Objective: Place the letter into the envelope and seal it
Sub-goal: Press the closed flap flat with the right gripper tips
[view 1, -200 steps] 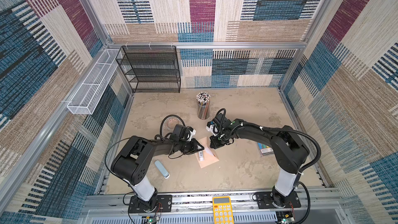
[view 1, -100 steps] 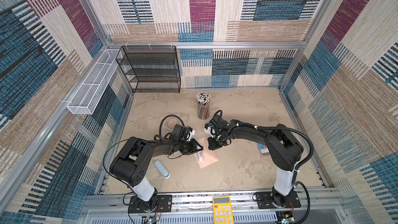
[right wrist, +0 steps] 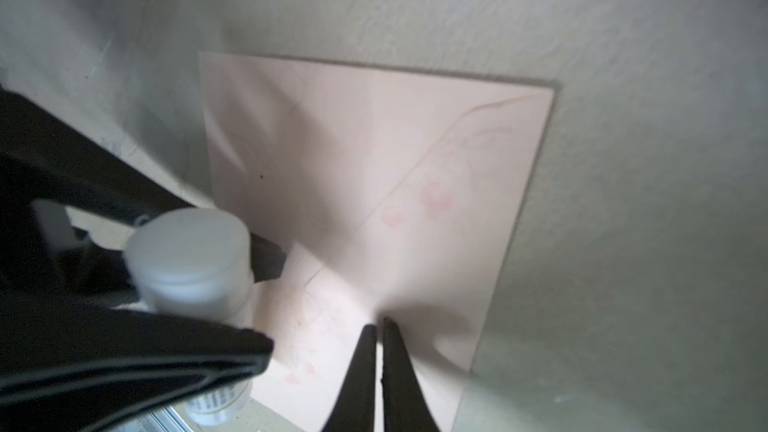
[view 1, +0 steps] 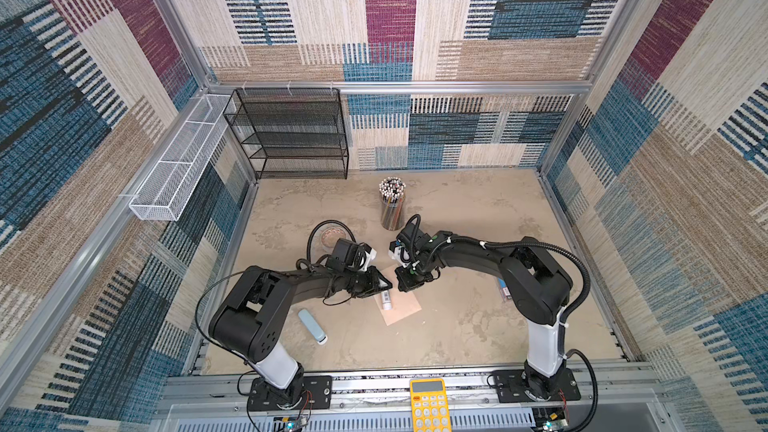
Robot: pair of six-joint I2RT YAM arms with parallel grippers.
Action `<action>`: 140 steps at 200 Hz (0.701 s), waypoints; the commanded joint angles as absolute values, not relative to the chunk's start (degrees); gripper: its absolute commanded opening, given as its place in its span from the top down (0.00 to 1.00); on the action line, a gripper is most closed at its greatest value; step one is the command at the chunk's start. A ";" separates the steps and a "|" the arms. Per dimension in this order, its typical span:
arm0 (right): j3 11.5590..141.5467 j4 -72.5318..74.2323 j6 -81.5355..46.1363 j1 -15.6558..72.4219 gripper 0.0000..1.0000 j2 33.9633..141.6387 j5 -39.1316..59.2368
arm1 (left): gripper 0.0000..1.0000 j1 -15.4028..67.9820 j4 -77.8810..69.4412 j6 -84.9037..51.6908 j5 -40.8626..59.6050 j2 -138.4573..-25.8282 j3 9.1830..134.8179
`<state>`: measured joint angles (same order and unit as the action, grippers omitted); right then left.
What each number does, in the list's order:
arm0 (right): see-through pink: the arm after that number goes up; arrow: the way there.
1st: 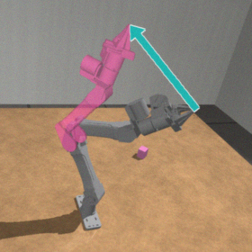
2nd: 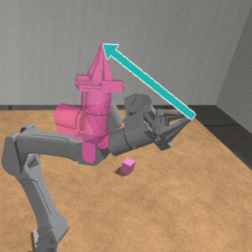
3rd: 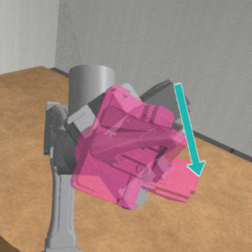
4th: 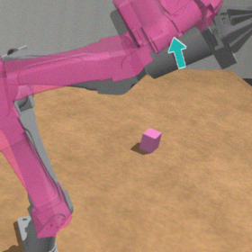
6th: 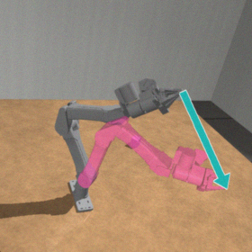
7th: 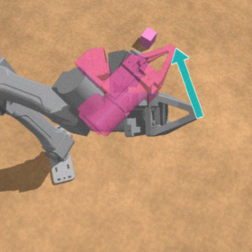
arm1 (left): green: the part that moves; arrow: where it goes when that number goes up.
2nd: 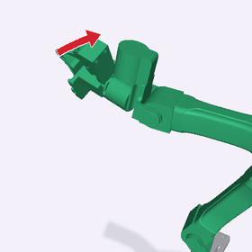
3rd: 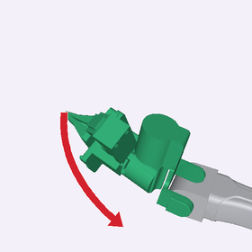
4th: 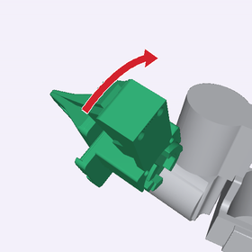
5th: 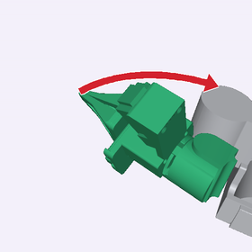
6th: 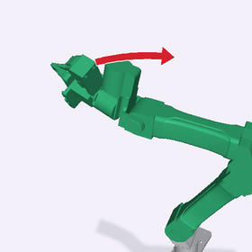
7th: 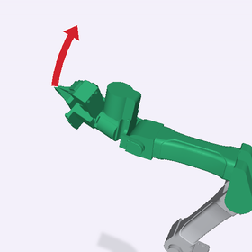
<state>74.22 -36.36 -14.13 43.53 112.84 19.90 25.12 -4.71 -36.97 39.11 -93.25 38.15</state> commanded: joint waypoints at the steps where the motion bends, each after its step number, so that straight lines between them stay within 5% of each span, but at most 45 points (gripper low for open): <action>1: 74.44 -37.68 -14.24 43.85 0.90 113.96 17.61 | 1.00 24.80 -2.87 -35.00 38.85 -92.10 38.75; 140: 79.86 -45.85 -15.50 45.35 0.90 117.01 11.02 | 1.00 21.40 -2.79 -34.89 38.80 -90.10 35.21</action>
